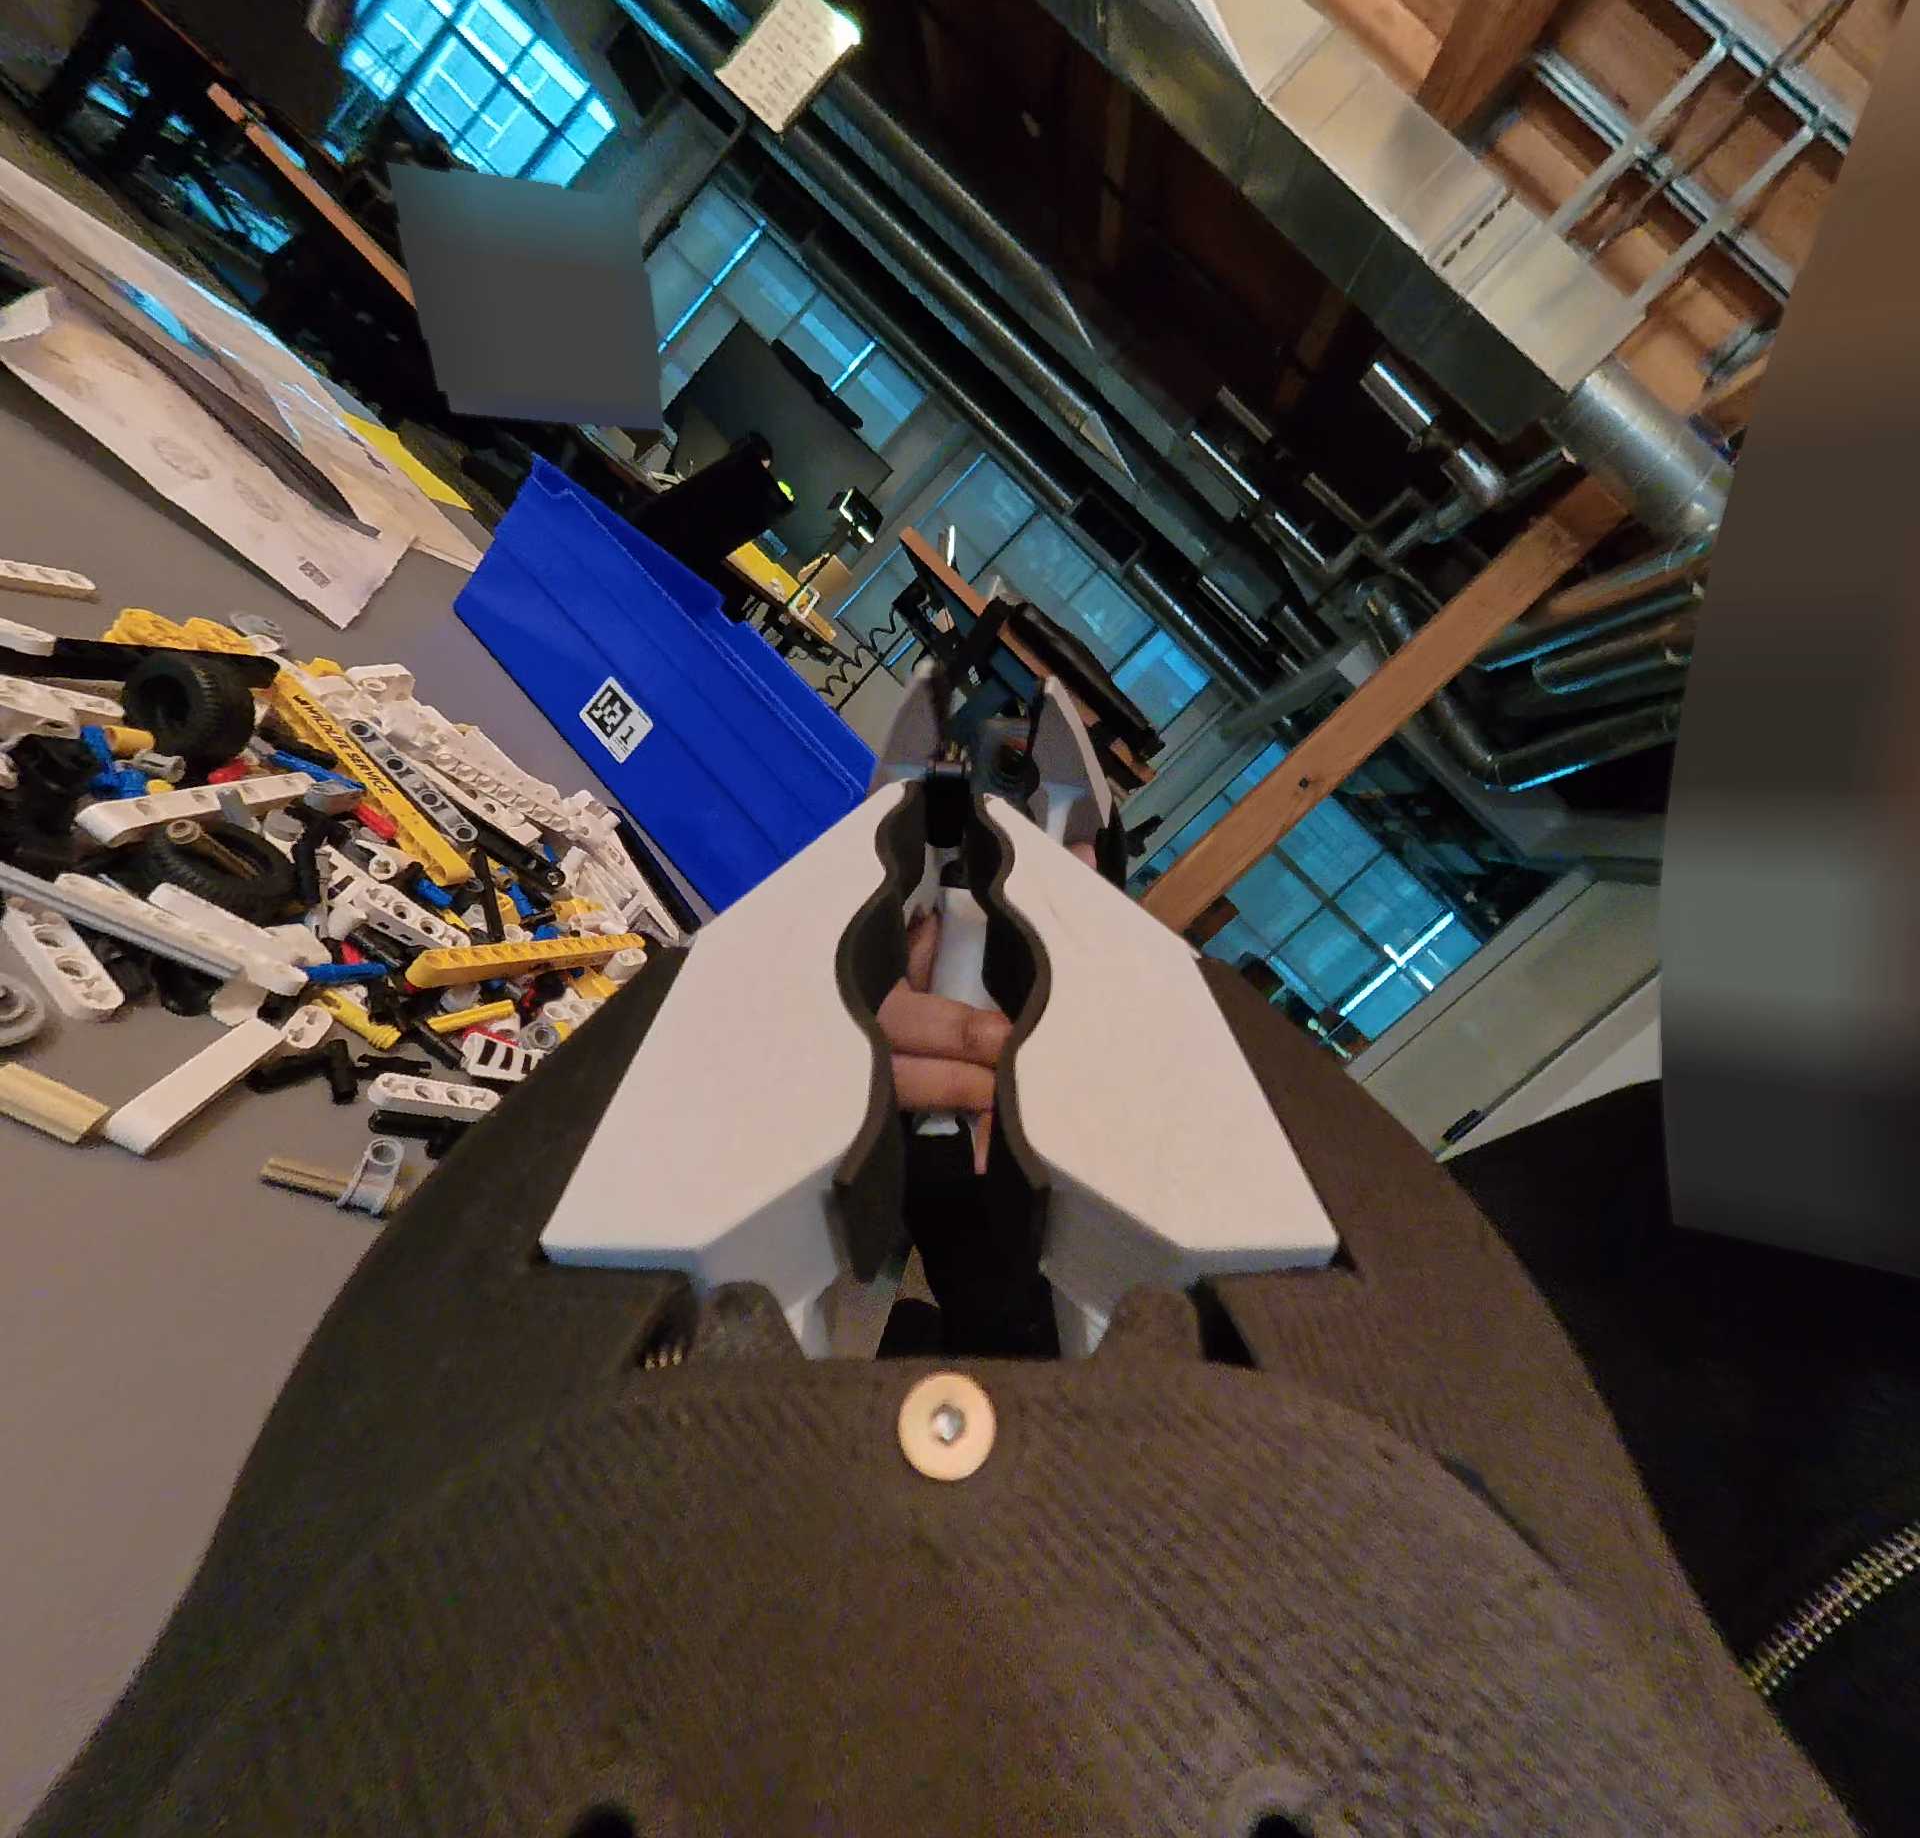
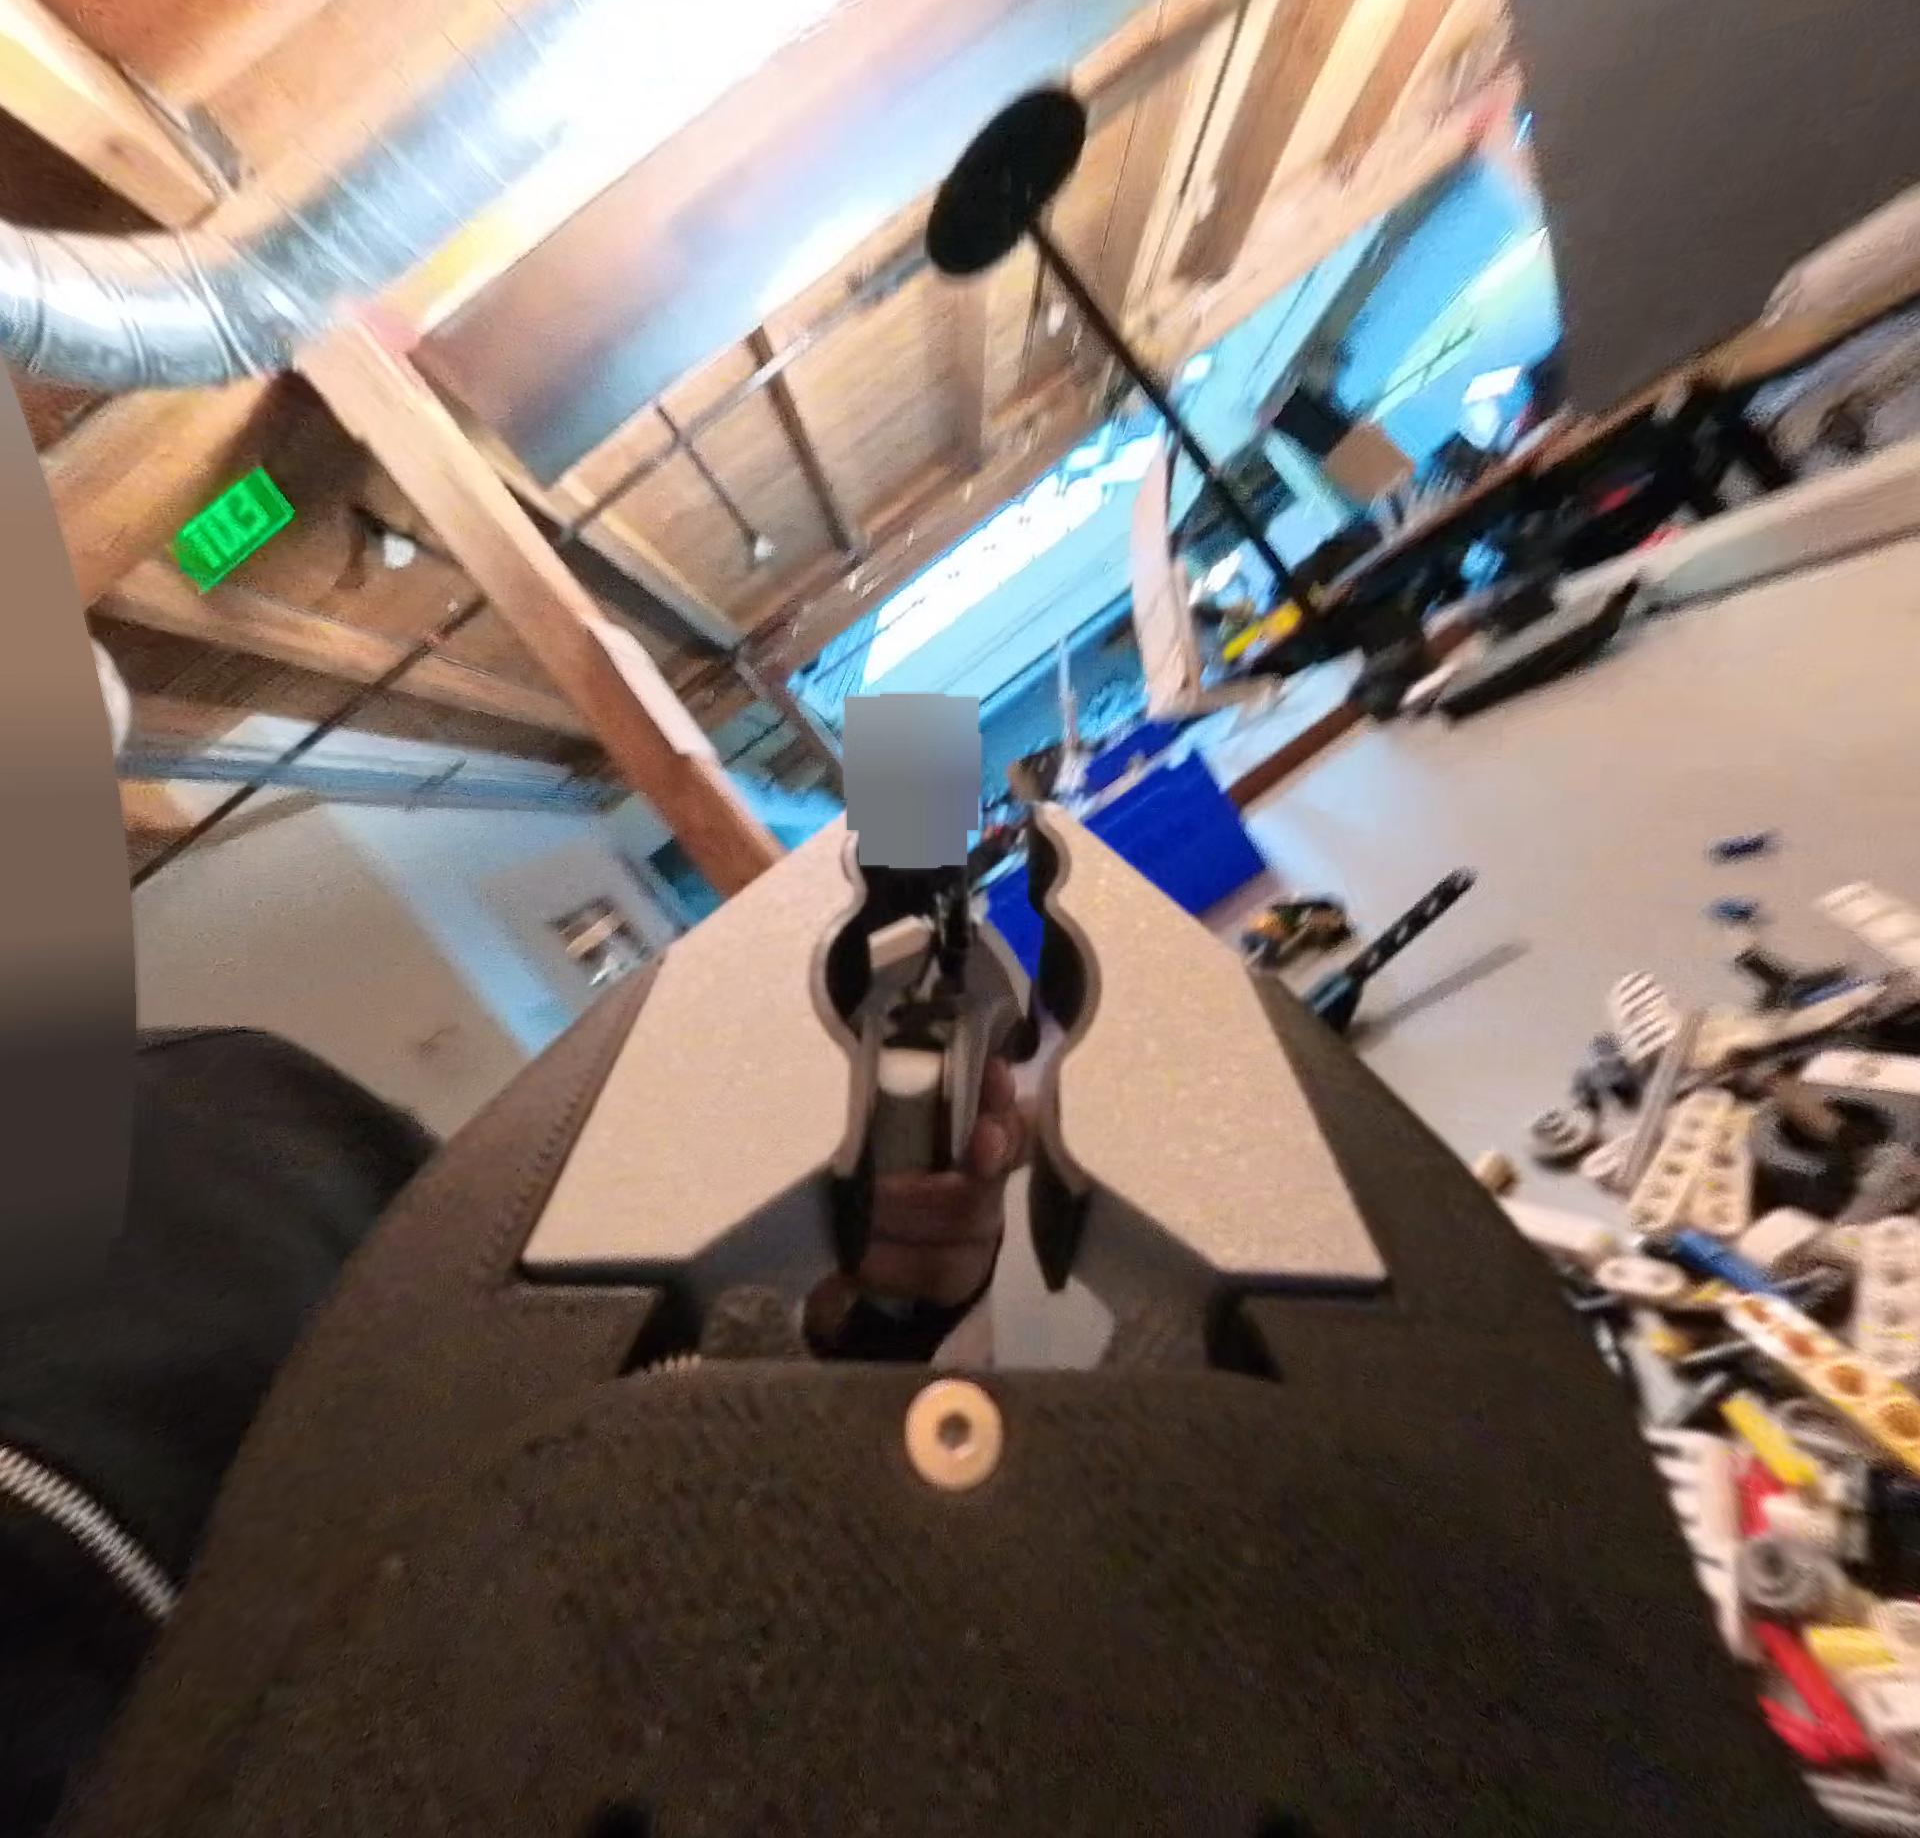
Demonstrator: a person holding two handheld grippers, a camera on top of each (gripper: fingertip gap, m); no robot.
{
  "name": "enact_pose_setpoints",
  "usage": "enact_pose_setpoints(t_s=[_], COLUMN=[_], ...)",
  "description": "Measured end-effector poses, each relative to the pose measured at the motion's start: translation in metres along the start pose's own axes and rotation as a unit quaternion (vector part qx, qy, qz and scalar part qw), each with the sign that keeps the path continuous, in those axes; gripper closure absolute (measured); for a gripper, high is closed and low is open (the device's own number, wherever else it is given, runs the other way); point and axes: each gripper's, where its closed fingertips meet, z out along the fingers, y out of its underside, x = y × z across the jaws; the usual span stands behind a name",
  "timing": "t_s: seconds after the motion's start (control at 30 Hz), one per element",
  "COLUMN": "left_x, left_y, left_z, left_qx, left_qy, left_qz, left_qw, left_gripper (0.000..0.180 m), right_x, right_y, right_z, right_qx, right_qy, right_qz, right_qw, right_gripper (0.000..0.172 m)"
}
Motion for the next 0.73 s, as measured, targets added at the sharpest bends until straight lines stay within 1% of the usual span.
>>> enact_pose_setpoints(t_s=[0.03,0.1,0.17,0.27,0.37,0.53,0.6,0.67,0.73], left_x=[0.002,0.004,0.004,0.004,0.005,0.009,0.007,0.008,0.009], left_y=[0.001,0.002,0.002,0.007,0.005,0.002,0.002,0.001,0.0], left_z=[0.001,0.003,0.003,0.005,0.005,0.009,0.01,0.013,0.019], left_qx=[-0.004,-0.004,-0.004,-0.021,-0.011,0.016,0.025,0.032,0.04], left_qy=[0.001,0.003,0.001,-0.004,-0.006,0.005,-0.002,0.0,-0.005], left_qz=[0.004,0.006,0.007,0.013,0.013,-0.019,-0.021,-0.033,-0.053], left_qw=[1.0,1.0,1.0,1.0,1.0,1.0,0.999,0.999,0.998], left_gripper=[0.175,0.175,0.175,0.174,0.175,0.176,0.176,0.175,0.173], right_x=[0.002,0.003,0.0,-0.003,-0.004,-0.007,-0.004,-0.004,-0.004], right_y=[0.011,0.024,0.027,0.034,0.034,0.028,0.026,0.022,0.014], right_z=[0.005,0.01,0.013,0.017,0.018,0.018,0.019,0.018,0.016], right_qx=[-0.026,-0.052,-0.049,-0.064,-0.061,-0.034,-0.031,-0.014,0.017], right_qy=[-0.004,-0.007,-0.016,-0.022,-0.025,-0.033,-0.016,0.0,0.004], right_qz=[0.013,0.02,0.03,0.025,0.023,0.017,0.005,-0.006,0.019], right_qw=[1.0,0.998,0.998,0.997,0.998,0.999,0.999,1.0,1.0], right_gripper=[0.145,0.148,0.159,0.169,0.17,0.17,0.171,0.172,0.172])
